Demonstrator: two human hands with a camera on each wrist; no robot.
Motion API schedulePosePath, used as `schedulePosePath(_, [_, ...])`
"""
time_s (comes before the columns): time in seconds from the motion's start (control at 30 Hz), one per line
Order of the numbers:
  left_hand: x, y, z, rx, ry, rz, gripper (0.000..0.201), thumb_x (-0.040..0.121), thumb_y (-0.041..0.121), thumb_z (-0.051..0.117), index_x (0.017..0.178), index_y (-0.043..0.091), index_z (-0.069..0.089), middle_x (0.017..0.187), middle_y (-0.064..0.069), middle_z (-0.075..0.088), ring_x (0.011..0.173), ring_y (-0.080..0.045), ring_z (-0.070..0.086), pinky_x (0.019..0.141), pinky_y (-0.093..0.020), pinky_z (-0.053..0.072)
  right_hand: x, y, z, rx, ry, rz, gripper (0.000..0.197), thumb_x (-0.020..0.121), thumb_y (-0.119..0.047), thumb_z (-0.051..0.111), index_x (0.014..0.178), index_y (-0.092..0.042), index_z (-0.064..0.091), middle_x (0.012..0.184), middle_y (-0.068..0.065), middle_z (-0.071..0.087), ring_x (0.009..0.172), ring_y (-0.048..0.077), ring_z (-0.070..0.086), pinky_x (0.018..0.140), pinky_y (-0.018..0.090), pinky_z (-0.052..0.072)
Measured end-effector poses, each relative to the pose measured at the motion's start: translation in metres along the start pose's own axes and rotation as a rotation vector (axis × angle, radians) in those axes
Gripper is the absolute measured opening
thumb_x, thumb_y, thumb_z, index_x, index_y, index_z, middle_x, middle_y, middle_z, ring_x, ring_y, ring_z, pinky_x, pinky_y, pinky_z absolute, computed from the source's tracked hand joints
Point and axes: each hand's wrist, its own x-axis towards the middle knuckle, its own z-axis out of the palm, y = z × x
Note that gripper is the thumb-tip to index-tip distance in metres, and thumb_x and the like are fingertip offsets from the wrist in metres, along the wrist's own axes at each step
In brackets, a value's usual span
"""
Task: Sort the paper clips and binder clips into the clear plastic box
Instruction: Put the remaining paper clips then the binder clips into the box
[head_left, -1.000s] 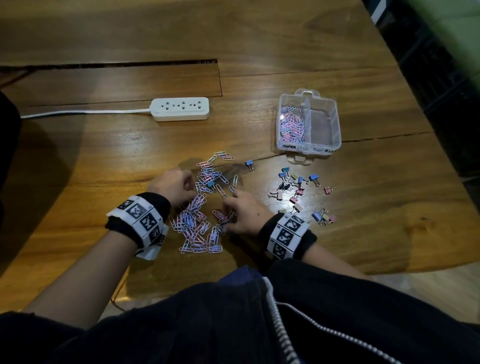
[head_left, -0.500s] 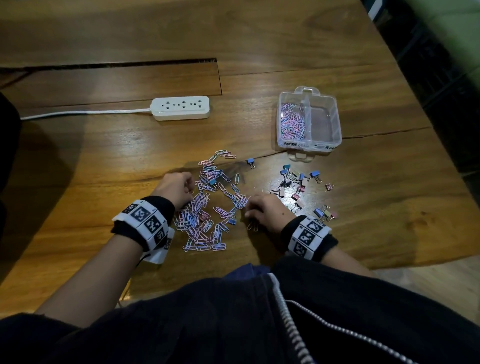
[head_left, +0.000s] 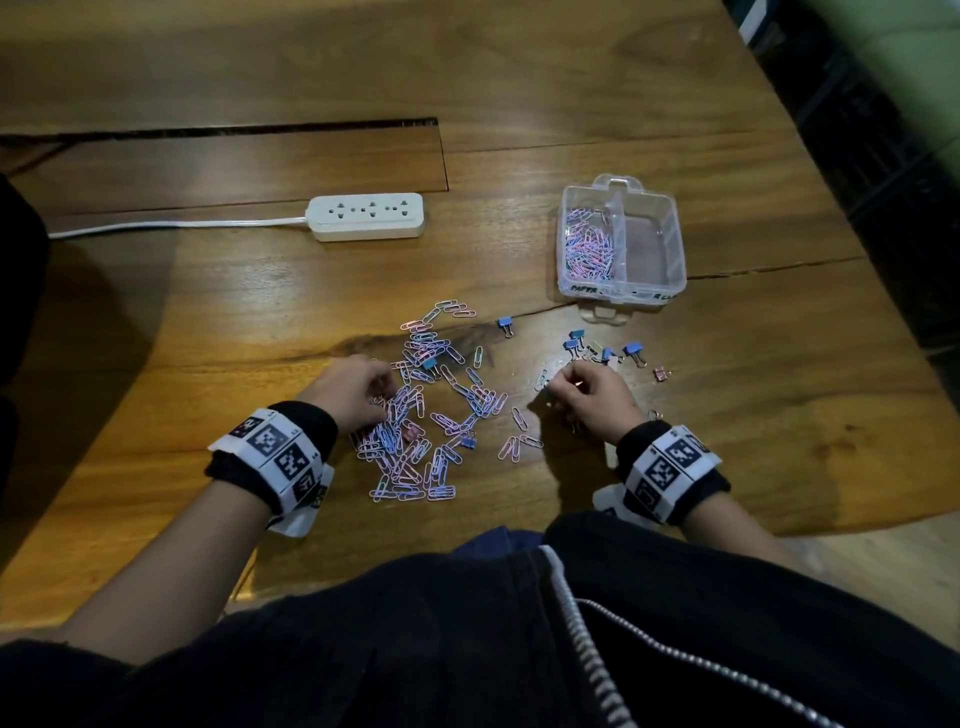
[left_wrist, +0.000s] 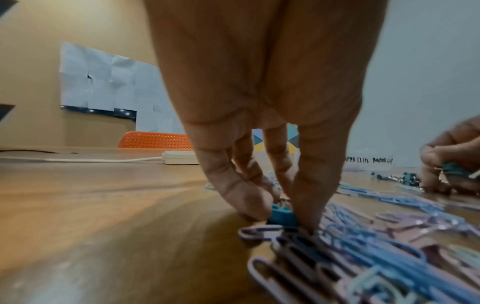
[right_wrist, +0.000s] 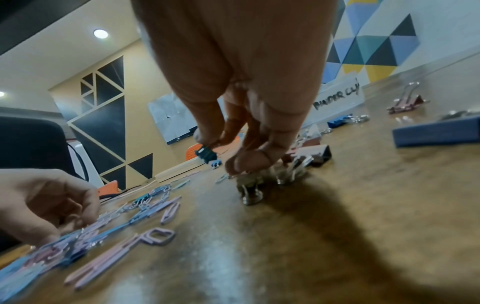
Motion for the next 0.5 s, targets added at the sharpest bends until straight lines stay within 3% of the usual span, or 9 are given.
schedulePosePath(0.1, [-0.002, 0.006, 0.000, -0.038, -0.014, 0.000, 0.023, 0.079, 0.006, 0.064, 0.101, 0.014, 0.059, 0.102, -0.001, 0.055, 0.087, -0.013, 0.050, 0.059, -0.013, 0.038, 0.000, 0.003, 0.000, -0.052, 0.043, -0.001, 0.024, 0.090, -0.015, 0.049, 0.067, -0.020, 0.047, 0.066, -0.004, 0.051, 0.057, 0.009, 0.048, 0.053, 0.018, 0.041])
schedulePosePath(0.23, [-0.010, 0.018, -0.004, -0.081, 0.023, 0.062, 0.020, 0.083, 0.008, 0.059, 0.102, 0.012, 0.062, 0.094, -0.001, 0.060, 0.084, -0.012, 0.053, 0.067, -0.016, 0.040, 0.001, 0.009, 0.001, 0.022, 0.012, 0.047, 0.021, 0.091, -0.014, 0.047, 0.071, -0.019, 0.047, 0.066, 0.000, 0.053, 0.055, 0.011, 0.050, 0.049, 0.017, 0.045])
schedulePosePath(0.37, [-0.016, 0.027, 0.003, -0.032, -0.118, 0.115, 0.017, 0.083, 0.013, 0.064, 0.100, 0.016, 0.065, 0.086, 0.003, 0.060, 0.070, -0.002, 0.053, 0.054, -0.011, 0.036, -0.001, 0.013, -0.003, -0.002, 0.042, 0.078, 0.022, 0.090, -0.014, 0.051, 0.069, -0.021, 0.049, 0.070, -0.003, 0.054, 0.061, 0.011, 0.052, 0.053, 0.018, 0.043])
schedulePosePath(0.5, [-0.016, 0.030, 0.011, -0.008, -0.119, 0.061, 0.018, 0.081, 0.015, 0.067, 0.098, 0.011, 0.065, 0.094, -0.006, 0.067, 0.077, -0.015, 0.061, 0.062, -0.020, 0.048, -0.007, 0.008, -0.002, -0.144, 0.066, 0.025, 0.007, 0.089, -0.017, 0.053, 0.084, -0.012, 0.057, 0.081, -0.002, 0.055, 0.075, 0.013, 0.052, 0.060, 0.020, 0.040])
